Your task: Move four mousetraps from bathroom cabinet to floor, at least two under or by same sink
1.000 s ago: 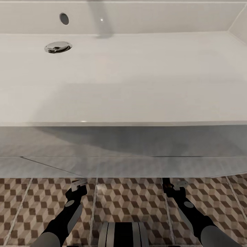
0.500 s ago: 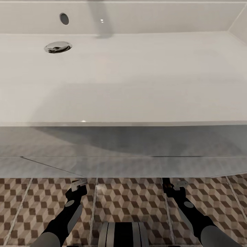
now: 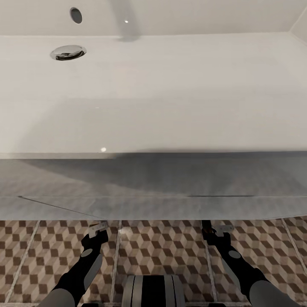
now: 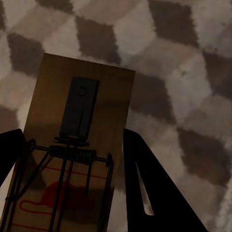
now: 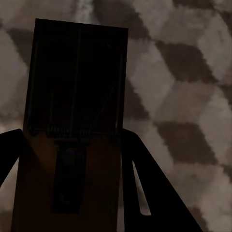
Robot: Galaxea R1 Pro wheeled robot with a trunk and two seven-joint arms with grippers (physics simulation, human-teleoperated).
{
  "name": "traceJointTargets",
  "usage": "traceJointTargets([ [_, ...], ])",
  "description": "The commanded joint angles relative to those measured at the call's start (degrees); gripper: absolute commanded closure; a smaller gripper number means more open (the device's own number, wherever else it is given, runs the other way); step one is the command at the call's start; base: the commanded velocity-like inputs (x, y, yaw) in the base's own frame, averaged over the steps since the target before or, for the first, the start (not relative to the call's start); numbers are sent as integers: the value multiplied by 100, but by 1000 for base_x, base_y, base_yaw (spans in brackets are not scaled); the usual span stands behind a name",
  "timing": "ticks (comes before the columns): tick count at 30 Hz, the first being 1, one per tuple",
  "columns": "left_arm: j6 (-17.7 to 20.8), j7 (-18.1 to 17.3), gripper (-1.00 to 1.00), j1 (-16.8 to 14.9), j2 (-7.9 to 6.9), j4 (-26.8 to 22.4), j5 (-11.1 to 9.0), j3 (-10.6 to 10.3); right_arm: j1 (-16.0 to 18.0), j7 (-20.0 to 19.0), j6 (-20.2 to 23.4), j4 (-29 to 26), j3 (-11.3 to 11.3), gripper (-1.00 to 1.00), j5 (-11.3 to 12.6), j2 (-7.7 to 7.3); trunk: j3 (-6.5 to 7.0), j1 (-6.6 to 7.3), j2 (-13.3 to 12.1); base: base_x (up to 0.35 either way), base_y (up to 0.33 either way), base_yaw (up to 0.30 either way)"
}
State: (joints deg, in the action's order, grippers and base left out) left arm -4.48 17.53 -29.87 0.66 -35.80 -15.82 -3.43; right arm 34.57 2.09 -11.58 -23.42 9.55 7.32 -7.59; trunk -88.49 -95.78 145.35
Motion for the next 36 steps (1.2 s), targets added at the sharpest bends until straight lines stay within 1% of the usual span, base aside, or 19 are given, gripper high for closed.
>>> traceJointTargets([
  [1,-27,23,100,-2,-5,2,-44,-34,4,2,-24,4,47,100,78,-6,-3,1,1,0,0,0],
  [18,-27,23,100,-3,-2,2,-44,-35,5,2,-28,4,51,100,77,-6,-3,1,1,0,0,0],
  [21,-29,23,100,-2,-4,2,-44,-35,5,2,-28,4,54,100,76,-6,-69,-7,5,0,0,0],
  [36,-27,23,100,-2,-5,2,-44,-35,5,2,-20,4,56,100,68,-6,-69,-7,5,0,0,0],
])
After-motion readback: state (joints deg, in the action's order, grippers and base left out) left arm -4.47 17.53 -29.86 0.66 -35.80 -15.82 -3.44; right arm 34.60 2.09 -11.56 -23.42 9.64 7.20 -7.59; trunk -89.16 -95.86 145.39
